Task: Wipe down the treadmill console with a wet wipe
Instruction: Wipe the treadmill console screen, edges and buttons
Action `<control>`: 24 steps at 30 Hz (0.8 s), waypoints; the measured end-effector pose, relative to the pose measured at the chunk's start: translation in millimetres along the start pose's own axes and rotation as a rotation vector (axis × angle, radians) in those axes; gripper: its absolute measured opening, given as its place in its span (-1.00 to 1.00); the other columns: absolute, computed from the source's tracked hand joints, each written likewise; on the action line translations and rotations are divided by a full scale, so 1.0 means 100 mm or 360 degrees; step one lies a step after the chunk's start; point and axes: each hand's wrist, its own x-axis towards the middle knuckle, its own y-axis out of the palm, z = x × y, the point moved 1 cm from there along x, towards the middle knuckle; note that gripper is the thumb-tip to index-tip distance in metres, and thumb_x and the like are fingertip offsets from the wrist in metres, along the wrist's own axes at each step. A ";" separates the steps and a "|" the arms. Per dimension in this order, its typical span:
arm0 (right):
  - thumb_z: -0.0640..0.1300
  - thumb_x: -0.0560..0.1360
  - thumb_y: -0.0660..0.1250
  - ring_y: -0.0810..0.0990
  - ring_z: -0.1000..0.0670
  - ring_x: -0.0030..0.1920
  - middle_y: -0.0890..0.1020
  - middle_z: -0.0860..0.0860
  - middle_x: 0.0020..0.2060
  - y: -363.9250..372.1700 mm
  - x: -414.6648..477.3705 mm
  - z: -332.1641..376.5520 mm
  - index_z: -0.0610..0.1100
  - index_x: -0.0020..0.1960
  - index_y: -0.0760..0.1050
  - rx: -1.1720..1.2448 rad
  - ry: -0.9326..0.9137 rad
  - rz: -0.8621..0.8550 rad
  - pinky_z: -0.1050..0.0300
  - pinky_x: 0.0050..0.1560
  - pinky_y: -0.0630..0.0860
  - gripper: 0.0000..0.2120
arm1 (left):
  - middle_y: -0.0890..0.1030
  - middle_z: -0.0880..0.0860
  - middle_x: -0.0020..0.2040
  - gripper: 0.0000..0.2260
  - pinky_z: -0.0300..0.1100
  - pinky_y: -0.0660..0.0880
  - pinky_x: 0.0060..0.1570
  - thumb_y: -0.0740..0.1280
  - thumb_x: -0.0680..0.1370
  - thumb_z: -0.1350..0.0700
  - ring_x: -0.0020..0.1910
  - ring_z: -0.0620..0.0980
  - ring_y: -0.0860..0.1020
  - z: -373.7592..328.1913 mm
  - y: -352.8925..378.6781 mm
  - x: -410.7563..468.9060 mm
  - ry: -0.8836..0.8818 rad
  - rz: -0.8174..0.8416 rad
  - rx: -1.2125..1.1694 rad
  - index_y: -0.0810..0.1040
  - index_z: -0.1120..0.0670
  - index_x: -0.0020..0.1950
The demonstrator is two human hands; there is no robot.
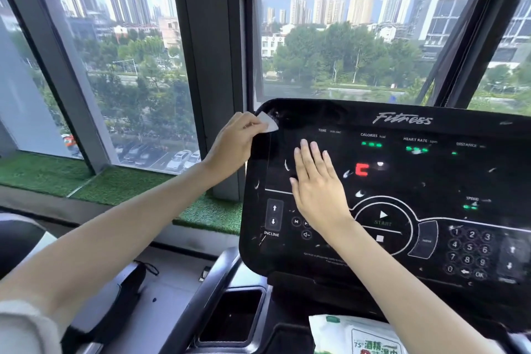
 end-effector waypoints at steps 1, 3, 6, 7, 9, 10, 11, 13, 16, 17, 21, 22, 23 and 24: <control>-0.04 0.57 -0.05 0.21 -0.23 0.46 0.24 -0.26 0.45 0.00 0.00 0.00 -0.35 0.44 0.22 0.0002 -0.0004 -0.0004 -0.14 0.44 0.19 -0.46 | 0.56 0.13 -0.07 -0.74 -0.15 0.48 -0.06 0.29 0.46 0.47 -0.09 0.02 0.45 -0.01 0.02 -0.10 0.0132 0.0092 0.0017 0.60 0.26 0.08; -0.04 0.57 -0.05 0.21 -0.22 0.46 0.24 -0.26 0.45 0.00 0.00 -0.01 -0.35 0.44 0.22 0.0012 -0.0010 -0.0008 -0.14 0.44 0.18 -0.46 | 0.56 0.13 -0.07 -0.77 -0.27 0.44 0.00 0.26 0.49 0.43 -0.07 -0.02 0.44 -0.07 0.01 -0.33 0.0277 0.0308 -0.0051 0.60 0.27 0.08; 0.00 0.57 -0.04 0.19 -0.23 0.46 0.24 -0.26 0.45 0.02 0.02 0.00 -0.35 0.44 0.22 -0.0007 -0.0006 -0.0009 -0.14 0.45 0.17 -0.43 | 0.56 0.16 -0.11 -0.81 -0.45 0.37 0.00 0.30 0.48 0.43 -0.10 -0.15 0.43 -0.07 -0.02 -0.18 0.0017 0.0194 -0.0231 0.63 0.26 0.01; 0.01 0.57 -0.04 0.19 -0.23 0.47 0.24 -0.26 0.45 0.03 0.02 0.01 -0.35 0.44 0.21 -0.0007 -0.0001 -0.0005 -0.14 0.45 0.16 -0.42 | 0.56 0.16 -0.13 -0.81 -0.48 0.36 -0.02 0.30 0.47 0.43 -0.12 -0.16 0.43 -0.06 -0.01 -0.09 -0.0104 0.0059 -0.0251 0.63 0.26 0.00; 0.03 0.57 -0.05 0.17 -0.22 0.47 0.22 -0.26 0.46 0.05 0.01 0.01 -0.35 0.45 0.20 0.0000 -0.0002 0.0004 -0.14 0.46 0.15 -0.41 | 0.55 0.13 -0.13 -0.81 -0.44 0.39 -0.04 0.30 0.48 0.43 -0.12 -0.12 0.45 -0.07 0.02 -0.08 -0.0211 -0.0037 -0.0273 0.63 0.25 0.01; 0.03 0.57 -0.05 0.16 -0.22 0.48 0.21 -0.26 0.46 0.06 0.01 0.00 -0.34 0.45 0.19 0.0003 -0.0006 0.0009 -0.14 0.46 0.14 -0.41 | 0.54 0.11 -0.12 -0.79 -0.39 0.40 -0.03 0.29 0.48 0.43 -0.10 -0.11 0.45 -0.08 0.04 -0.17 -0.0192 0.0011 -0.0271 0.63 0.25 0.02; 0.03 0.57 -0.06 0.15 -0.22 0.48 0.20 -0.26 0.47 0.06 0.01 0.00 -0.34 0.46 0.18 0.0003 -0.0010 0.0013 -0.14 0.46 0.14 -0.41 | 0.54 0.10 -0.11 -0.78 -0.35 0.41 -0.01 0.29 0.47 0.45 -0.08 -0.11 0.44 -0.10 0.06 -0.32 -0.0145 0.0086 -0.0261 0.62 0.25 0.03; 0.03 0.57 -0.07 0.13 -0.21 0.49 0.18 -0.25 0.47 0.07 0.01 -0.01 -0.33 0.47 0.16 0.0005 -0.0011 0.0015 -0.14 0.47 0.12 -0.40 | 0.55 0.09 -0.09 -0.75 -0.35 0.40 0.01 0.29 0.46 0.46 -0.06 -0.11 0.45 -0.20 0.07 -0.62 -0.0095 0.0268 -0.0300 0.63 0.24 0.04; 0.04 0.57 -0.07 0.13 -0.21 0.49 0.18 -0.25 0.47 0.07 0.01 -0.01 -0.34 0.47 0.16 -0.0003 -0.0013 0.0020 -0.14 0.47 0.10 -0.40 | 0.56 0.10 -0.10 -0.80 -0.47 0.38 -0.03 0.30 0.50 0.40 -0.13 -0.17 0.46 -0.24 0.01 -0.52 -0.0323 0.0255 -0.0394 0.64 0.23 0.03; 0.04 0.56 -0.07 0.13 -0.21 0.49 0.18 -0.26 0.47 0.07 0.01 -0.01 -0.34 0.46 0.16 0.0003 -0.0011 0.0019 -0.14 0.47 0.10 -0.40 | 0.56 0.10 -0.11 -0.82 -0.50 0.37 -0.04 0.29 0.51 0.37 -0.14 -0.16 0.47 -0.22 0.00 -0.40 -0.0440 0.0161 -0.0383 0.63 0.23 0.04; 0.03 0.56 -0.06 0.13 -0.21 0.49 0.18 -0.25 0.47 0.06 0.00 -0.01 -0.34 0.46 0.17 0.0018 -0.0014 0.0027 -0.14 0.47 0.09 -0.40 | 0.53 0.07 -0.12 -0.80 -0.46 0.37 -0.05 0.29 0.50 0.40 -0.13 -0.07 0.49 -0.20 0.02 -0.37 -0.0423 0.0052 -0.0343 0.63 0.24 0.05; 0.03 0.56 -0.06 0.13 -0.21 0.49 0.18 -0.25 0.47 0.06 0.00 -0.02 -0.34 0.47 0.17 0.0024 -0.0019 0.0025 -0.14 0.47 0.09 -0.40 | 0.53 0.07 -0.11 -0.79 -0.43 0.38 -0.04 0.29 0.49 0.42 -0.12 -0.06 0.49 -0.21 0.06 -0.53 -0.0323 0.0140 -0.0312 0.63 0.24 0.04; 0.03 0.56 -0.05 0.13 -0.20 0.49 0.18 -0.25 0.47 0.06 0.00 -0.02 -0.34 0.47 0.17 0.0029 -0.0023 0.0022 -0.14 0.47 0.08 -0.40 | 0.53 0.07 -0.11 -0.78 -0.41 0.39 -0.03 0.29 0.48 0.43 -0.11 -0.06 0.49 -0.25 0.10 -0.72 -0.0252 0.0232 -0.0304 0.63 0.24 0.04; 0.04 0.56 -0.05 0.13 -0.20 0.49 0.18 -0.25 0.47 0.05 0.00 -0.03 -0.34 0.47 0.17 0.0030 -0.0024 0.0019 -0.14 0.47 0.08 -0.40 | 0.54 0.08 -0.10 -0.77 -0.38 0.40 -0.03 0.29 0.48 0.44 -0.10 -0.06 0.48 -0.28 0.13 -0.89 -0.0218 0.0304 -0.0315 0.63 0.23 0.04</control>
